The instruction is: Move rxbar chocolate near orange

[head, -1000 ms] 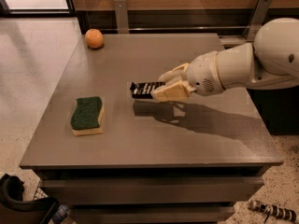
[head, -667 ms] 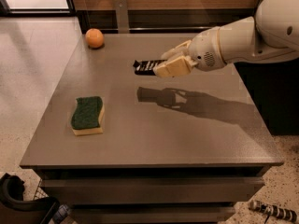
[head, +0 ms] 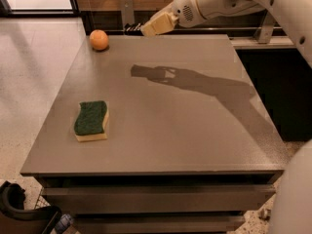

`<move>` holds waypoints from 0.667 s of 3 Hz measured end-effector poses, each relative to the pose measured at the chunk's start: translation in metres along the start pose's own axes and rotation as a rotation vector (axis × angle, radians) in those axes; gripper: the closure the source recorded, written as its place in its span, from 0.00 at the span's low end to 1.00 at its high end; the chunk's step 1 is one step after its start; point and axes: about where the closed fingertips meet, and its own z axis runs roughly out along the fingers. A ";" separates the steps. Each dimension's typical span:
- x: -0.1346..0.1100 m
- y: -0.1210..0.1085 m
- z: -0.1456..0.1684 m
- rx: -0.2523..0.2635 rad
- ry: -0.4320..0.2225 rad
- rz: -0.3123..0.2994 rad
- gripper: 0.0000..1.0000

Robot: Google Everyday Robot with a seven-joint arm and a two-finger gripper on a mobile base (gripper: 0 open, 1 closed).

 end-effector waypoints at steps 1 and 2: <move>-0.022 -0.040 0.068 0.032 -0.006 -0.007 1.00; -0.018 -0.041 0.074 0.036 -0.001 0.002 1.00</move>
Offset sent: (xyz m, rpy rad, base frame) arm 0.0947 0.0361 -0.0149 0.0165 -0.0394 -0.0587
